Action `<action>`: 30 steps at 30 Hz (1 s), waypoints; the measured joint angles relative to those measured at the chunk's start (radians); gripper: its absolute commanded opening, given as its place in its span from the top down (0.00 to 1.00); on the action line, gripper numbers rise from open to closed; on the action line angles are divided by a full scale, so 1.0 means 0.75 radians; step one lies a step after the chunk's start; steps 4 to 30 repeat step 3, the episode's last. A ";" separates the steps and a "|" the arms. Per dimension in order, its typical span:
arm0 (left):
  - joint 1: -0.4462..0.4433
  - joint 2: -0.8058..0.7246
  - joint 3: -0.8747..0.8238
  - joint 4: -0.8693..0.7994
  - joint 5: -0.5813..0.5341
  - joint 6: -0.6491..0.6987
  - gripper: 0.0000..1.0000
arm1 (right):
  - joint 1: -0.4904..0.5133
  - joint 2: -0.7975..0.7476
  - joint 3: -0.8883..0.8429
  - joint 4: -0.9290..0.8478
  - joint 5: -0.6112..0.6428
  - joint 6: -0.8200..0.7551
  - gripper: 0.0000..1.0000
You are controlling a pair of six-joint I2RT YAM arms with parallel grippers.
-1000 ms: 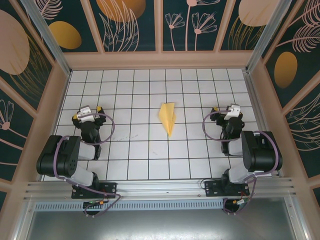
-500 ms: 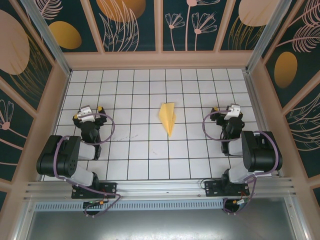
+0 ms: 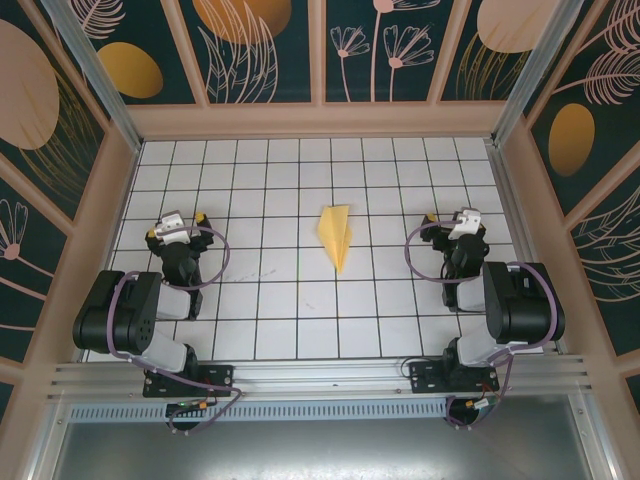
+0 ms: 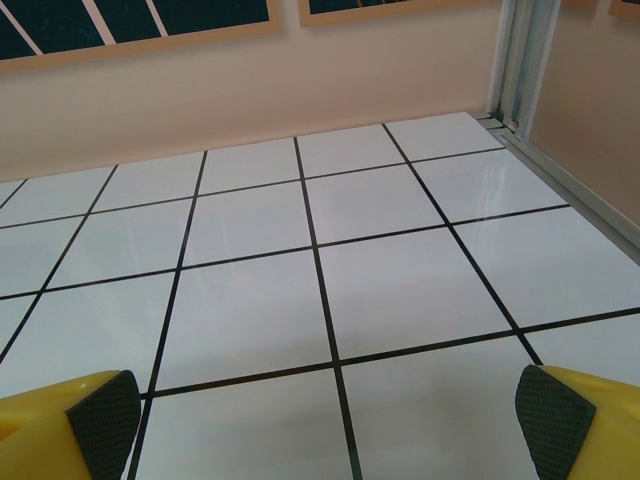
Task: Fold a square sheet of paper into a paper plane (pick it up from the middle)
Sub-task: Reset both arms
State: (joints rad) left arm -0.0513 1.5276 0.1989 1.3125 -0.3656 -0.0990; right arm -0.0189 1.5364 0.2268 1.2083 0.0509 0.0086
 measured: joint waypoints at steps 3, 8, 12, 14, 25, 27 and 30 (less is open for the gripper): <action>0.000 0.000 0.001 0.001 0.001 0.000 0.01 | 0.000 0.000 0.000 0.000 0.001 0.000 0.01; 0.000 0.000 0.001 0.001 0.001 0.000 0.01 | 0.000 0.000 0.000 0.000 0.001 0.000 0.01; 0.000 0.000 0.001 0.001 0.001 0.000 0.01 | 0.000 0.000 0.000 0.000 0.001 0.000 0.01; 0.000 0.000 0.001 0.001 0.001 0.000 0.01 | 0.000 0.000 0.000 0.000 0.001 0.000 0.01; 0.000 0.000 0.001 0.001 0.001 0.000 0.01 | 0.000 0.000 0.000 0.000 0.001 0.000 0.01; 0.000 0.000 0.001 0.001 0.001 0.000 0.01 | 0.000 0.000 0.000 0.000 0.001 0.000 0.01; 0.000 0.000 0.001 0.001 0.001 0.000 0.01 | 0.000 0.000 0.000 0.000 0.001 0.000 0.01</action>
